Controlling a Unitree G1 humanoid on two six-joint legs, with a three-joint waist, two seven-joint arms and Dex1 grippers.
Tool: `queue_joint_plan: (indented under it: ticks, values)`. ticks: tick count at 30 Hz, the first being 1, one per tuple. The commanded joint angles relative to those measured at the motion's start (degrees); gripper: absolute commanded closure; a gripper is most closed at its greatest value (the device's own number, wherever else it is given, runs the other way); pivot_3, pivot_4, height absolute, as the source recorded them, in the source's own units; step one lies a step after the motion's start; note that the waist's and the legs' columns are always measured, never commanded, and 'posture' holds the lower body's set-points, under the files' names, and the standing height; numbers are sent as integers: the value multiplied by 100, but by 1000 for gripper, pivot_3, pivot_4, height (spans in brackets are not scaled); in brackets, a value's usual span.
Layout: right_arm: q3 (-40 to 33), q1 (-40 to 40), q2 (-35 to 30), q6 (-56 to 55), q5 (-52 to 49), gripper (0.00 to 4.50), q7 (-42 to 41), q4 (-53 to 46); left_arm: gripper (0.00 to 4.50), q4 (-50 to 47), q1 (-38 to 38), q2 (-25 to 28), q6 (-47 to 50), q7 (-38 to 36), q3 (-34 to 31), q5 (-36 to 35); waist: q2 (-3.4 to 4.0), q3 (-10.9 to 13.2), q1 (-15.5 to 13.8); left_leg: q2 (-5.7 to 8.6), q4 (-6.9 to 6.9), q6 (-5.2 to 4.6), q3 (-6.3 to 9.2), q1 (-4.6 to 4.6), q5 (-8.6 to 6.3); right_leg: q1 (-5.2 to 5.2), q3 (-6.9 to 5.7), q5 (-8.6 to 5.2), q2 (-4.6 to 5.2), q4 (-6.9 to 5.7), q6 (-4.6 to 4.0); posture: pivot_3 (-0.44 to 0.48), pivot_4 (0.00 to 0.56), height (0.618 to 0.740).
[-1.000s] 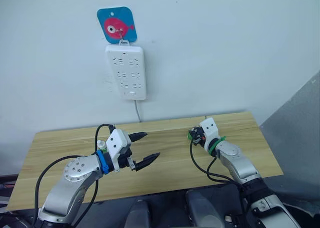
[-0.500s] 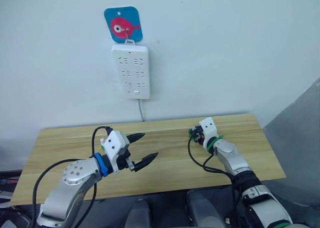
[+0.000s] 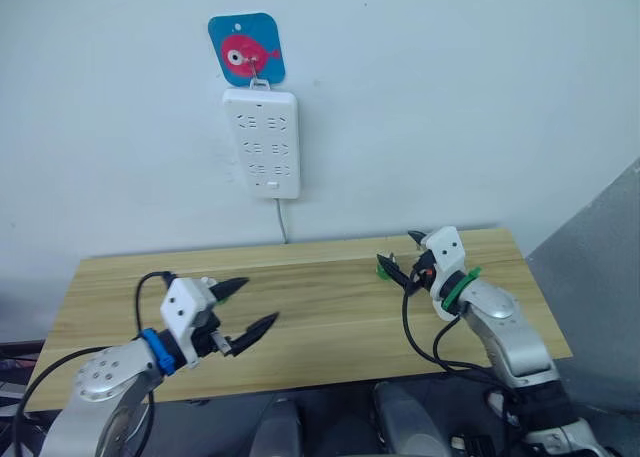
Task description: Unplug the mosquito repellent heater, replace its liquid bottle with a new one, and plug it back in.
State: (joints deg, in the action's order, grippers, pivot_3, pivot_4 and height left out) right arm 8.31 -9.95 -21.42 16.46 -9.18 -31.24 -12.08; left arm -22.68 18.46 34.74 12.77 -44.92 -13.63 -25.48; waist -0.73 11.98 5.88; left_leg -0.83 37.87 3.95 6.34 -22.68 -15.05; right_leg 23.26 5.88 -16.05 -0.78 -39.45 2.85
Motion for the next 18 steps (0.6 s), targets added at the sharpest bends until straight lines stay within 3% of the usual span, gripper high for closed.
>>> queue_joint_plan:
  ticks: [1,5,9,18]
  values:
    - [368,53,-403,298,-150,67,-612,-1141,0,-7,444,-4,156,76,-630,-266,-10,34,0,-4,0,0,-4,8,0,-5,0,-3,-1,0,-3,-46,228,728]
    - [935,-207,-953,1089,-258,67,-1223,-1841,0,1312,234,329,-274,-112,-925,161,-12,136,-55,-9,0,0,-13,24,0,-8,-3,-21,-2,-4,-32,-57,261,728]
    - [967,-660,-920,2531,-771,67,-1156,-2335,0,2359,-415,564,-432,-116,-954,328,-20,267,-122,-11,4,2,-11,9,1,1,-9,-21,-4,-4,-32,-68,293,728]
    - [1047,-1485,-862,3798,-1192,67,-961,-2860,0,4054,-1707,709,-773,-467,-251,902,-36,589,-112,-9,-9,2,-4,-30,0,36,-25,11,9,8,-31,-107,379,728]
